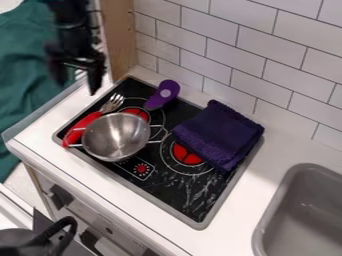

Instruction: Move the silver pot in between the burners

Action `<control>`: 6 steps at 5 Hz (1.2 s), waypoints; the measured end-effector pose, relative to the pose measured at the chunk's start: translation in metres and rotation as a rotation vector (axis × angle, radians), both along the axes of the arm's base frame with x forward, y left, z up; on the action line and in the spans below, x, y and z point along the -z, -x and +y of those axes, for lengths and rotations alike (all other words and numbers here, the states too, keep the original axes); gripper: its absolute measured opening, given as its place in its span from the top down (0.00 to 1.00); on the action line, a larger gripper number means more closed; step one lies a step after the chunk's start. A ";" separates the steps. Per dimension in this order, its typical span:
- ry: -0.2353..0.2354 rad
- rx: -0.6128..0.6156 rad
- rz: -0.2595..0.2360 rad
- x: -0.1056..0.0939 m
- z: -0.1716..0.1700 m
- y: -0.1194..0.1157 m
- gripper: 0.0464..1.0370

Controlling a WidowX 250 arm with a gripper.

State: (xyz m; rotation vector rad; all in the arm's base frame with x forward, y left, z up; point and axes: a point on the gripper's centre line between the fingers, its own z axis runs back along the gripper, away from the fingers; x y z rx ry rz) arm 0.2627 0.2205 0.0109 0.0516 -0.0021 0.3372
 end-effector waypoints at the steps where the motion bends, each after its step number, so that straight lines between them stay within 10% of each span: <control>1: 0.014 -0.011 0.022 0.013 0.005 0.003 0.03; 6: 0.025 0.031 0.093 0.042 -0.029 0.010 0.03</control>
